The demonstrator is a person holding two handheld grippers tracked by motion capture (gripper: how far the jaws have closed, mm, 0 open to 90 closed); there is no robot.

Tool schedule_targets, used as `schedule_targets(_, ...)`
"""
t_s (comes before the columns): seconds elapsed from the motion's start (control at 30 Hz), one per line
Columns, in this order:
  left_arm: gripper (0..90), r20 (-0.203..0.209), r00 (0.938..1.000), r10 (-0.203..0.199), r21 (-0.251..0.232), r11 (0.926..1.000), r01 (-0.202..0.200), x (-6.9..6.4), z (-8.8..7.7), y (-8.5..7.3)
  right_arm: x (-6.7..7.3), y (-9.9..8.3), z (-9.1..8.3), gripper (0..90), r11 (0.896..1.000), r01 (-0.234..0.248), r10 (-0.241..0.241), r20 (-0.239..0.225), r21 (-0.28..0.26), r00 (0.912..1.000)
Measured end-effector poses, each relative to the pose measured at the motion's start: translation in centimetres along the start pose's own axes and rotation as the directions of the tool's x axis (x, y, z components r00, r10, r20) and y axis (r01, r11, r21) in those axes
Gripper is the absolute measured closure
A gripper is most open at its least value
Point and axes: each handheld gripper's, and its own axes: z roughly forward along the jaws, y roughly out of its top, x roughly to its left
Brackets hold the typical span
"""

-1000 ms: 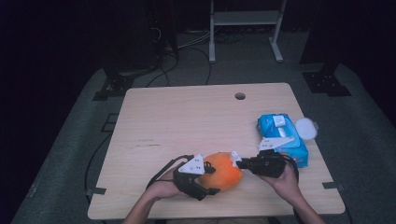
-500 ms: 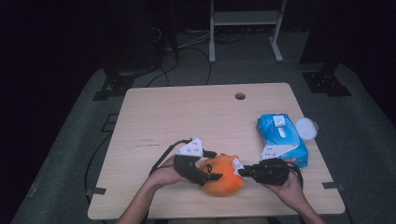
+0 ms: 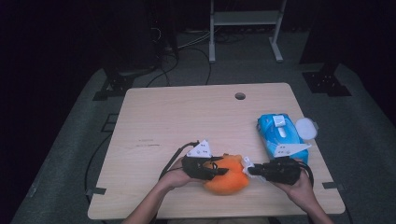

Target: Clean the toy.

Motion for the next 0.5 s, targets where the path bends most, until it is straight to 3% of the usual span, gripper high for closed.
schedule_targets(0.17,57.4,-0.097,0.9950,0.022,0.002,0.9998,-0.022,1.2,-1.0,0.6,-1.3,0.0,-0.8,81.5,1.000,-0.019,0.019,0.055,-0.005,0.9983)
schedule_targets(0.27,56.8,-0.162,0.9866,0.020,0.011,0.9998,-0.019,2.5,-1.5,0.4,-3.0,-0.2,-0.6,81.5,0.999,-0.026,0.023,0.130,0.022,0.9912)
schedule_targets(0.3,56.8,-0.179,0.9837,0.013,0.009,0.9999,-0.012,3.0,-1.5,0.2,-3.0,-0.2,-0.6,81.5,0.999,-0.026,0.023,0.130,0.022,0.9912)
schedule_targets(0.37,56.1,-0.194,0.9811,-0.003,0.018,0.9998,0.006,3.6,-1.4,-0.2,-3.8,-0.5,-0.2,81.5,0.999,-0.038,0.033,0.156,0.033,0.9872)
schedule_targets(0.5,53.5,-0.180,0.9836,-0.008,0.022,0.9997,0.012,3.6,-1.0,-0.6,-4.8,-1.1,0.7,80.1,0.996,-0.051,0.037,0.177,0.074,0.9834)
